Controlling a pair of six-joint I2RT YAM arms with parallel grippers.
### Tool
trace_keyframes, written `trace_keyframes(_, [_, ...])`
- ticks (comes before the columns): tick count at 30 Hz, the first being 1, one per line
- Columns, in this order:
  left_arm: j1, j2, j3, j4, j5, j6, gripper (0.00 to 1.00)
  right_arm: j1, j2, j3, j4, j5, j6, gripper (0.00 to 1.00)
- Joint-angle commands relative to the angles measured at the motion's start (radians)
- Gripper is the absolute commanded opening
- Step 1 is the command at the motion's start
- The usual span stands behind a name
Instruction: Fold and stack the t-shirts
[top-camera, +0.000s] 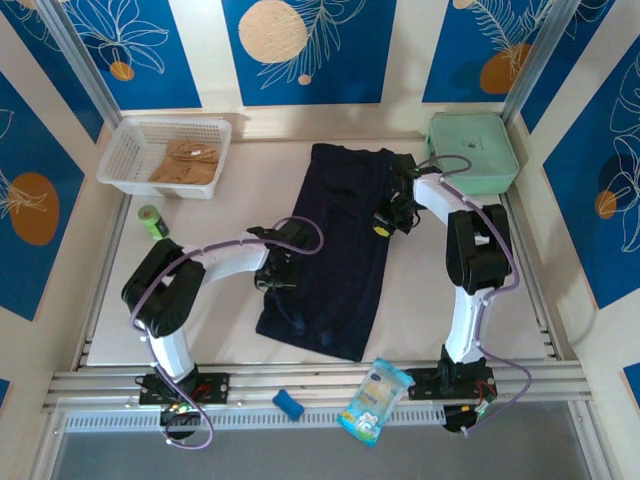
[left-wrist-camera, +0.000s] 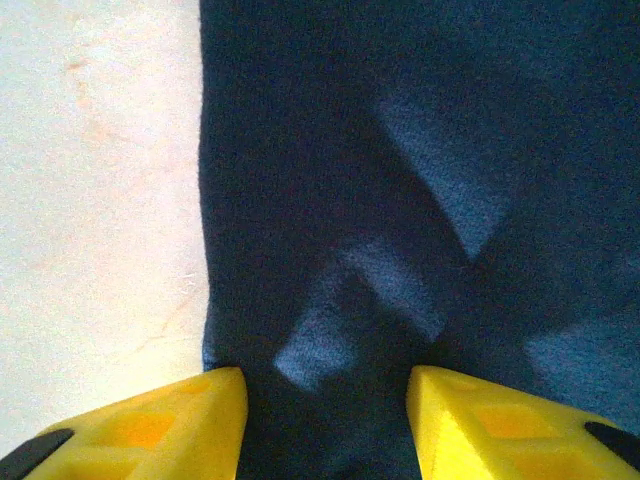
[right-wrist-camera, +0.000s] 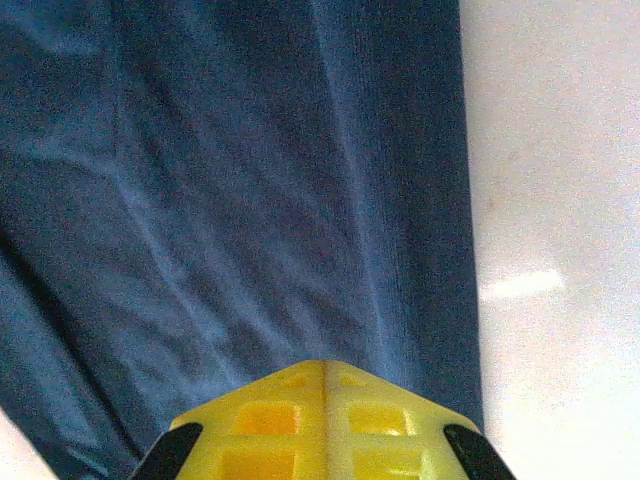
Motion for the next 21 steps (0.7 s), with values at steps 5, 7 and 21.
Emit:
trace_keyframes(5, [-0.056, 0.021, -0.165, 0.117, 0.116, -0.138, 0.47, 0.014, 0.196, 0.194, -0.046, 0.052, 0.003, 0.00])
trace_keyframes(7, [-0.070, 0.017, -0.205, 0.160, 0.142, -0.192, 0.47, 0.012, 0.258, 0.266, -0.076, 0.059, -0.011, 0.00])
trace_keyframes(21, [-0.125, -0.042, -0.277, 0.212, 0.141, -0.373, 0.48, 0.014, 0.436, 0.548, -0.209, 0.028, -0.086, 0.00])
